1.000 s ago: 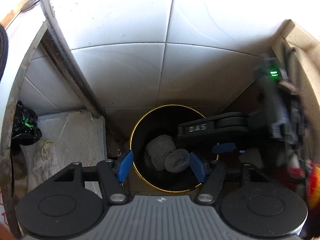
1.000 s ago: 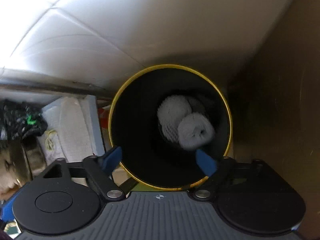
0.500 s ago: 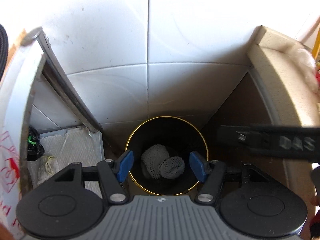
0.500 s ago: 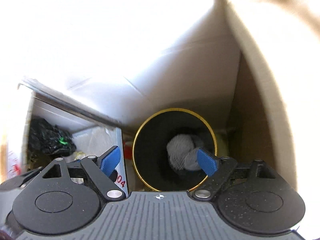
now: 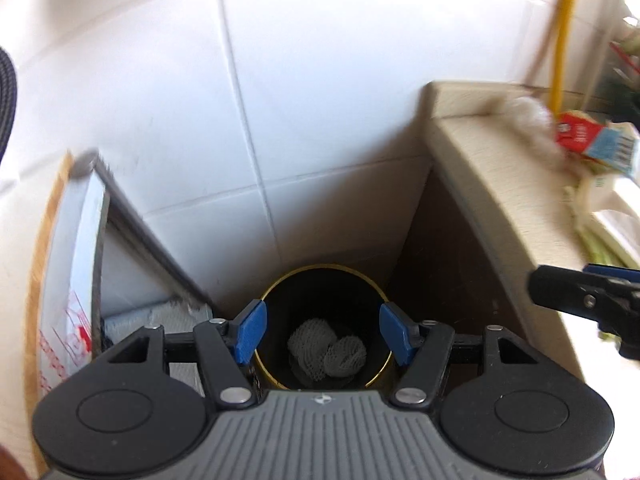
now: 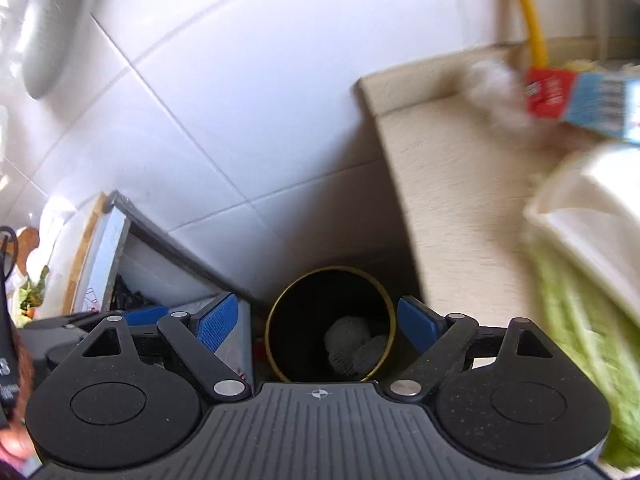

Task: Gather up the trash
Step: 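Raise both tools back toward the counter items, then grasp the juice carton with the left gripper while the right grasps the orange snack box, then lift the juice carton and orange snack box off the counter with both grippers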

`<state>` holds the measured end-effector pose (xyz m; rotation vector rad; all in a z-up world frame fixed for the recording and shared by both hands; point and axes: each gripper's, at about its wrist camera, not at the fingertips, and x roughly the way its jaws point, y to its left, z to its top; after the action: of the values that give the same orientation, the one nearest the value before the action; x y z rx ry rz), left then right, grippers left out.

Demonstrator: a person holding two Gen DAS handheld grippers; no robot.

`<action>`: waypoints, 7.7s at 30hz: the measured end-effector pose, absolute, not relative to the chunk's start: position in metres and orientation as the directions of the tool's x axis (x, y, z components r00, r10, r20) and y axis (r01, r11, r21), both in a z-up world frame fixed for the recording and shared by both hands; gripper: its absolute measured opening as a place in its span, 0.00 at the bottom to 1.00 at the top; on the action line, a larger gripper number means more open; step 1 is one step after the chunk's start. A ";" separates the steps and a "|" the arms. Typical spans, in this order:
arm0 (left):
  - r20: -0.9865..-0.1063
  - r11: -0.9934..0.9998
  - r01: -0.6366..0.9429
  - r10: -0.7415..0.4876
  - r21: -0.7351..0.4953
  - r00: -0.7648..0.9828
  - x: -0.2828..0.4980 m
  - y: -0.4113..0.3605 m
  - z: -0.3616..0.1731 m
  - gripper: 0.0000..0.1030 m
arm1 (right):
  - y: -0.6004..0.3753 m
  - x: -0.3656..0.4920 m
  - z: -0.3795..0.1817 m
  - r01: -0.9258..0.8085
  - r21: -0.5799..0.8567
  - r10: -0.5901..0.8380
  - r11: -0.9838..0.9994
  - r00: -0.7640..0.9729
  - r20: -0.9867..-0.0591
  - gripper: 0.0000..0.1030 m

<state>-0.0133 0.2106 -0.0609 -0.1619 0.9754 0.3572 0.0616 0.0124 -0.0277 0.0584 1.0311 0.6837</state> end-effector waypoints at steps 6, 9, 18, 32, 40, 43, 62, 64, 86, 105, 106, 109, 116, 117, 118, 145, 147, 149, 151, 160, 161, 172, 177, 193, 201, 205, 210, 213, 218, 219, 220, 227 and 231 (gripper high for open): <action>-0.794 0.971 -0.228 0.191 0.068 0.578 -0.012 0.170 -0.032 0.58 | -0.051 0.028 0.005 -0.436 0.262 0.483 0.861 0.537 -0.692 0.89; -0.747 0.987 -0.132 0.154 0.090 0.646 0.000 0.144 -0.001 0.58 | -0.086 0.020 0.027 -0.377 0.242 0.440 0.894 0.633 -0.637 0.89; -0.523 0.998 0.013 0.018 0.055 0.852 0.008 0.074 0.064 0.99 | -0.169 -0.034 0.126 -0.230 0.066 0.239 0.971 0.931 -0.275 1.00; -0.659 0.988 0.144 -0.150 -0.063 0.737 0.053 0.052 0.006 0.98 | -0.215 -0.015 0.058 0.004 0.126 0.061 0.992 0.861 -0.505 1.00; -0.728 0.960 0.239 -0.266 -0.144 0.631 0.100 0.038 -0.033 0.98 | -0.230 0.018 0.035 0.109 0.224 0.047 0.968 0.804 -0.593 1.00; -0.738 0.956 0.249 -0.280 -0.156 0.613 0.112 0.032 -0.040 0.98 | -0.235 0.025 0.028 0.147 0.216 0.020 0.965 0.784 -0.620 1.00; -0.774 0.964 0.214 -0.254 -0.157 0.579 0.143 0.012 -0.060 0.98 | -0.275 0.083 0.009 0.160 0.242 0.041 0.957 0.751 -0.659 1.00; -0.774 0.964 0.218 -0.252 -0.151 0.580 0.144 0.011 -0.060 0.98 | -0.276 0.083 0.007 0.165 0.250 0.045 0.954 0.747 -0.663 1.00; -0.777 0.939 0.221 -0.343 -0.265 0.528 0.152 0.025 -0.069 0.99 | -0.316 0.116 -0.013 0.208 0.269 0.038 0.940 0.723 -0.690 1.00; -0.758 0.898 0.210 -0.439 -0.387 0.483 0.181 0.038 -0.078 0.98 | -0.352 0.140 -0.013 0.227 0.416 0.093 0.880 0.779 -0.621 1.00; -0.757 0.895 0.214 -0.446 -0.392 0.479 0.182 0.040 -0.078 0.97 | -0.351 0.141 -0.009 0.213 0.418 0.098 0.883 0.787 -0.610 1.00; -0.763 0.893 0.209 -0.449 -0.398 0.465 0.184 0.042 -0.081 0.97 | -0.345 0.140 -0.004 0.180 0.437 0.128 0.881 0.799 -0.588 1.00; -0.746 0.877 0.209 -0.478 -0.432 0.464 0.181 0.056 -0.078 0.97 | -0.325 0.133 -0.004 0.070 0.482 0.257 0.873 0.774 -0.579 1.00; -0.743 0.879 0.202 -0.474 -0.432 0.473 0.181 0.057 -0.076 0.96 | -0.323 0.135 -0.006 0.063 0.489 0.271 0.870 0.767 -0.581 1.00; -0.735 0.879 0.203 -0.473 -0.431 0.486 0.181 0.059 -0.073 0.96 | -0.321 0.136 -0.007 0.065 0.479 0.264 0.876 0.764 -0.588 1.00; -0.546 0.605 -0.090 -0.633 -0.791 0.548 0.246 0.106 -0.106 0.50 | -0.322 0.153 -0.038 0.101 0.537 0.317 0.837 0.710 -0.628 1.00; -0.542 0.605 -0.079 -0.639 -0.793 0.546 0.246 0.106 -0.105 0.49 | -0.323 0.150 -0.044 0.124 0.544 0.317 0.830 0.696 -0.644 1.00; -0.540 0.614 -0.056 -0.643 -0.787 0.542 0.246 0.105 -0.102 0.48 | -0.327 0.145 -0.051 0.151 0.556 0.319 0.818 0.685 -0.655 1.00; -0.544 0.623 -0.042 -0.645 -0.781 0.536 0.249 0.101 -0.100 0.47 | -0.334 0.144 -0.060 0.172 0.587 0.338 0.791 0.677 -0.654 1.00; -0.542 0.618 -0.010 -0.682 -0.786 0.490 0.259 0.086 -0.102 0.45 | -0.355 0.167 -0.096 0.085 0.924 0.598 0.372 0.739 -0.309 1.00; -0.542 0.617 -0.006 -0.686 -0.787 0.486 0.259 0.085 -0.103 0.45 | -0.354 0.169 -0.095 0.058 0.937 0.612 0.345 0.743 -0.272 1.00; -0.562 0.634 -0.033 -0.660 -0.773 0.498 0.266 0.076 -0.104 0.39 | -0.318 0.195 -0.084 0.112 0.833 0.558 0.541 0.694 -0.456 0.96; -0.575 0.635 -0.074 -0.637 -0.769 0.513 0.266 0.079 -0.105 0.38 | -0.311 0.192 -0.091 0.175 0.811 0.547 0.558 0.658 -0.518 0.49; -0.553 0.706 0.095 -0.623 -0.701 0.553 0.230 0.080 -0.059 0.38 | -0.322 0.156 -0.062 0.123 0.869 0.557 0.479 0.722 -0.410 0.42; -0.551 0.754 0.204 -0.610 -0.624 0.570 0.196 0.065 -0.031 0.38 | -0.316 0.127 -0.031 0.057 0.857 0.558 0.513 0.736 -0.383 0.42; -0.544 0.762 0.237 -0.609 -0.603 0.577 0.172 0.062 -0.019 0.38 | -0.310 0.112 -0.019 0.025 0.853 0.567 0.521 0.738 -0.367 0.42; -0.544 0.790 0.248 -0.577 -0.560 0.609 0.141 0.067 -0.006 0.38 | -0.295 0.093 -0.009 -0.019 0.848 0.593 0.529 0.723 -0.354 0.42; -0.545 0.806 0.246 -0.556 -0.539 0.628 0.120 0.071 0.001 0.38 | -0.290 0.083 -0.007 -0.036 0.851 0.609 0.524 0.714 -0.345 0.42; -0.552 0.834 0.223 -0.510 -0.505 0.659 0.092 0.079 0.011 0.38 | -0.285 0.068 -0.004 -0.067 0.854 0.638 0.515 0.695 -0.330 0.42; -0.554 0.839 0.218 -0.501 -0.498 0.665 0.086 0.081 0.013 0.38 | -0.283 0.067 -0.002 -0.076 0.855 0.645 0.513 0.692 -0.325 0.42; -0.555 0.845 0.213 -0.491 -0.491 0.671 0.080 0.082 0.015 0.38 | -0.282 0.066 -0.001 -0.084 0.856 0.652 0.509 0.688 -0.320 0.42; -0.558 0.878 0.174 -0.424 -0.445 0.714 0.034 0.089 0.025 0.38 | -0.265 0.049 0.008 -0.161 0.859 0.718 0.486 0.633 -0.288 0.42; -0.570 0.901 0.134 -0.371 -0.414 0.733 0.008 0.092 0.028 0.38 | -0.253 0.042 0.014 -0.207 0.858 0.762 0.469 0.587 -0.275 0.42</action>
<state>0.0078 0.0920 0.0278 -0.3610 0.6961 -0.2840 0.0421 -0.2530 0.0140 0.8906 0.7216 0.6613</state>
